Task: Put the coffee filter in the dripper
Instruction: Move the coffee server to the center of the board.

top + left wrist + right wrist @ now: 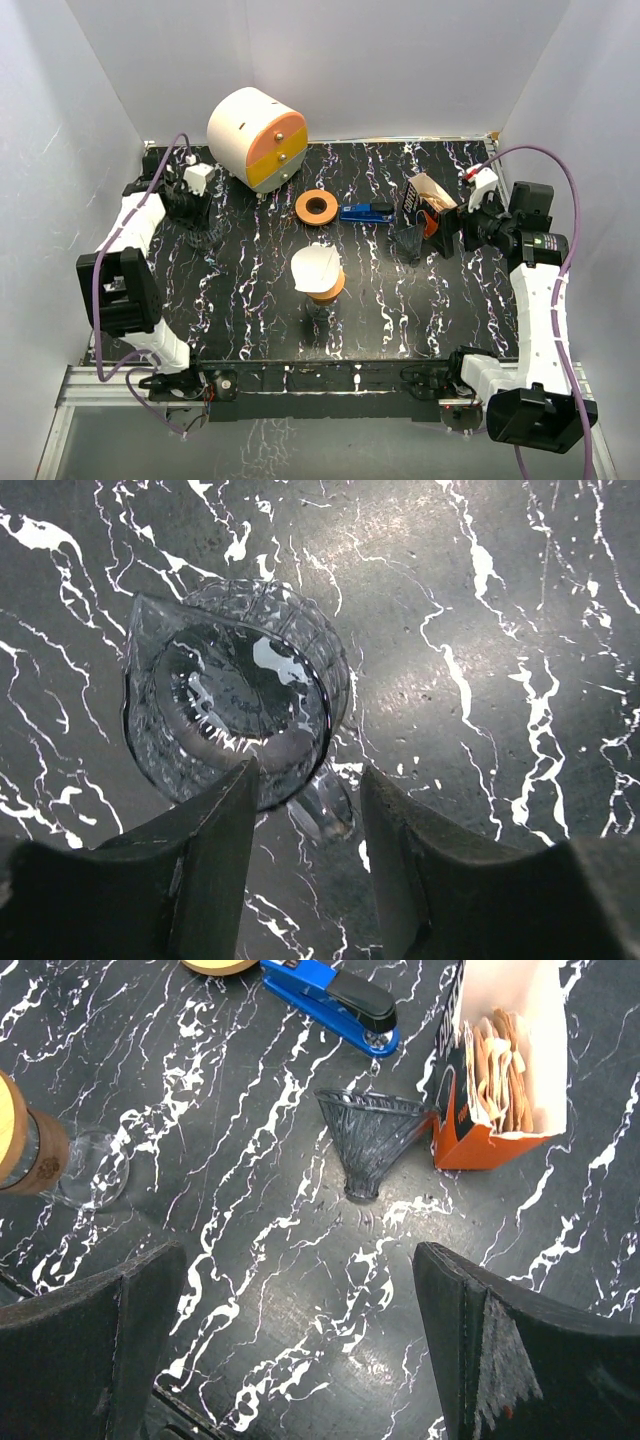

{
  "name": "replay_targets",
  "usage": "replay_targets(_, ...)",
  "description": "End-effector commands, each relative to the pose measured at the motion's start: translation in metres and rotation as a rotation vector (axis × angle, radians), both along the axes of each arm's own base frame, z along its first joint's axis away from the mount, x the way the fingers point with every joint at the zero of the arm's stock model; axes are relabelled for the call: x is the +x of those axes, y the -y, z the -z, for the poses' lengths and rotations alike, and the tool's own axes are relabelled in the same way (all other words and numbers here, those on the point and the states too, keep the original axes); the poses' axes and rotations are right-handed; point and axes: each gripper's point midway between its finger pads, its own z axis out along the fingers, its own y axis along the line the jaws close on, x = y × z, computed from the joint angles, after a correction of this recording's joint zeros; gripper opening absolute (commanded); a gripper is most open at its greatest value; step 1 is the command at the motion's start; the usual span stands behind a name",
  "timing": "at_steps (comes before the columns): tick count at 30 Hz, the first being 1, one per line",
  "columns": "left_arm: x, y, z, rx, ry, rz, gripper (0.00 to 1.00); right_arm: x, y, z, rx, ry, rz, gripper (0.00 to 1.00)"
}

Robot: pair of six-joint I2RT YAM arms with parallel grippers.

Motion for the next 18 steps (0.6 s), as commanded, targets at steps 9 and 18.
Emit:
replay_targets(9, 0.028, 0.011, 0.006, 0.078, 0.031, 0.108, 0.34, 0.001, 0.015, 0.008, 0.028, 0.012, 0.043, 0.95)
replay_targets(18, 0.009, 0.054, 0.01, 0.092, -0.015, 0.214, 0.15, 0.013, 0.016, 0.013, 0.047, -0.007, 0.031, 0.95)
